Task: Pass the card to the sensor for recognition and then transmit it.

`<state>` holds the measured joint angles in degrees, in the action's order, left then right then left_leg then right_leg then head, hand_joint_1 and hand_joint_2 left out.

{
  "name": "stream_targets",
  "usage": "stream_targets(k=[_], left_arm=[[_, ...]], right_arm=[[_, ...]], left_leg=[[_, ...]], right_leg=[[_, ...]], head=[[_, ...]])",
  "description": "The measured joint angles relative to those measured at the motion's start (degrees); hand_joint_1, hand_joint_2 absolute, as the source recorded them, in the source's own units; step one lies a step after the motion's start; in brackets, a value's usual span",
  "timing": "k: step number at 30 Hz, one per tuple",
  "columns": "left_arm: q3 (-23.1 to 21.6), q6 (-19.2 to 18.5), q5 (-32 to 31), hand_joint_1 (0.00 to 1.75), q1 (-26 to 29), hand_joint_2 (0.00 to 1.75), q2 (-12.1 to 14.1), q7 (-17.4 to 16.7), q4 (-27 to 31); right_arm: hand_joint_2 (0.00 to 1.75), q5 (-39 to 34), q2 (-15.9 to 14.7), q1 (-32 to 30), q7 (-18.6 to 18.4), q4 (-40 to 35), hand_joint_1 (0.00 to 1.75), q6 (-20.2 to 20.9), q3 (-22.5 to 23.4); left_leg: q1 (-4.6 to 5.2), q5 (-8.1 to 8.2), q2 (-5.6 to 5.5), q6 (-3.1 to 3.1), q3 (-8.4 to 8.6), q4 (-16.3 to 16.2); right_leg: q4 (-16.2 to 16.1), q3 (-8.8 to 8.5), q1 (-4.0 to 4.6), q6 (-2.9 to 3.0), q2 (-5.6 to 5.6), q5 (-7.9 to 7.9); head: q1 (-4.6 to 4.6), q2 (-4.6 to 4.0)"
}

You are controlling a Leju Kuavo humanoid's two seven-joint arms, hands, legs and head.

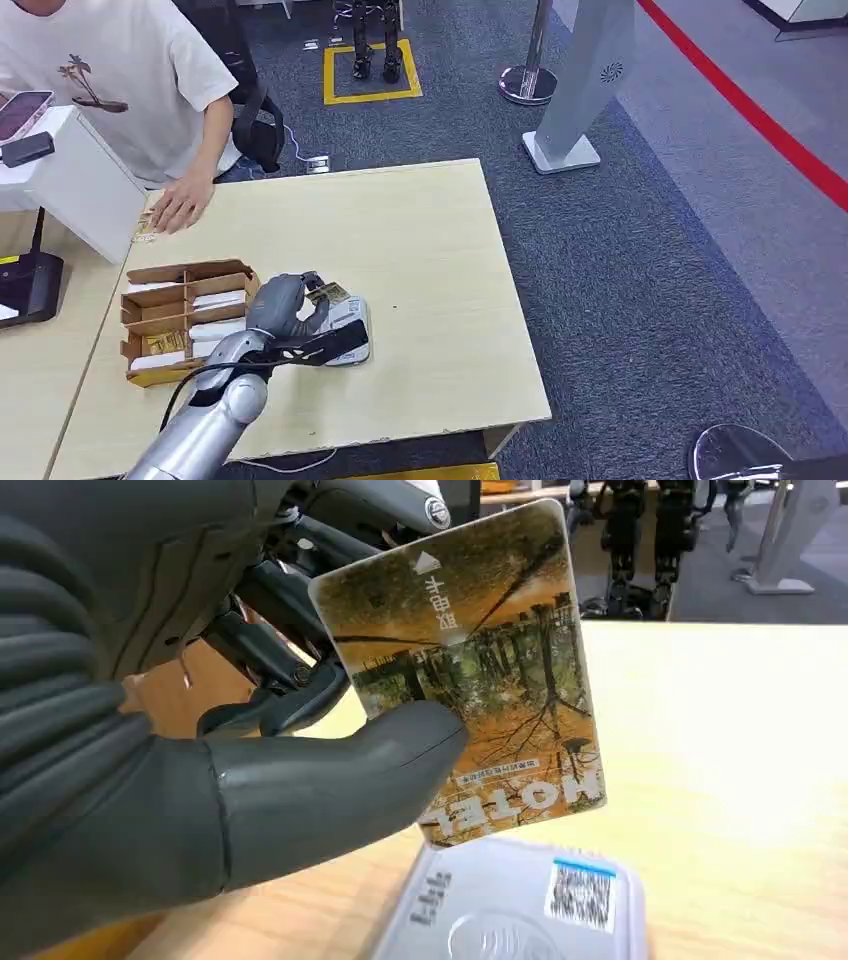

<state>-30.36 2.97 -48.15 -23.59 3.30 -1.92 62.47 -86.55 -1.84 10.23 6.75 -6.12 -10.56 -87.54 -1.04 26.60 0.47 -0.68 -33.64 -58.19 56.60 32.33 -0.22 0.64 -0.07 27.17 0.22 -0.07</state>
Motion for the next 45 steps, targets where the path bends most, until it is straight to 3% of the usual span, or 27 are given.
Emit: stream_targets(k=[11, 22, 31, 39, 45], left_arm=[[-0.1, 0.0, 0.3, 1.75, 3.1, 1.75, -1.0, 0.0, -0.4], [-0.2, 1.4, 1.0, 1.75, 3.4, 1.75, -3.9, 0.6, -3.8], [-0.2, 1.5, 1.1, 1.75, 3.2, 1.75, -4.1, 0.9, -4.3], [0.0, 2.7, 1.2, 1.75, 2.6, 1.75, -3.4, 0.2, -3.9], [3.2, 4.6, 2.5, 1.75, 0.8, 1.75, 0.7, -0.8, 0.4]], right_arm=[[0.00, 0.0, 0.2, 0.0, 0.0, 0.0, 0.00, 0.0, -0.1], [0.00, 0.0, 0.2, 0.1, -0.1, 0.0, 0.00, -0.3, -0.2], [0.00, -0.1, 0.2, 0.1, 0.0, 0.0, 0.00, -0.2, -0.2], [0.00, -0.2, 0.2, 0.0, 0.3, 0.0, 0.00, -0.1, -0.2], [0.00, -0.3, 0.2, -0.6, 1.0, 0.0, 0.00, 0.0, -0.4]], left_leg=[[0.00, 0.00, 0.00, 0.00, 0.00, 0.0], [0.00, 0.00, -0.02, 0.00, 0.02, 0.0], [0.00, 0.00, -0.02, 0.00, 0.03, 0.0], [0.00, -0.01, -0.02, 0.00, 0.03, 0.0], [-0.03, -0.02, -0.01, -0.02, 0.03, 0.0]], right_leg=[[0.0, 0.00, 0.00, 0.00, 0.00, 0.00], [0.0, -0.03, 0.00, 0.00, -0.02, 0.00], [0.0, -0.04, 0.00, 0.00, -0.02, 0.00], [0.0, -0.04, 0.00, 0.00, -0.01, 0.00], [0.0, -0.03, 0.03, 0.00, -0.01, 0.00]], head=[[0.00, 0.00], [0.00, 0.00], [0.00, 0.00], [0.00, 0.00], [0.00, 0.00]])
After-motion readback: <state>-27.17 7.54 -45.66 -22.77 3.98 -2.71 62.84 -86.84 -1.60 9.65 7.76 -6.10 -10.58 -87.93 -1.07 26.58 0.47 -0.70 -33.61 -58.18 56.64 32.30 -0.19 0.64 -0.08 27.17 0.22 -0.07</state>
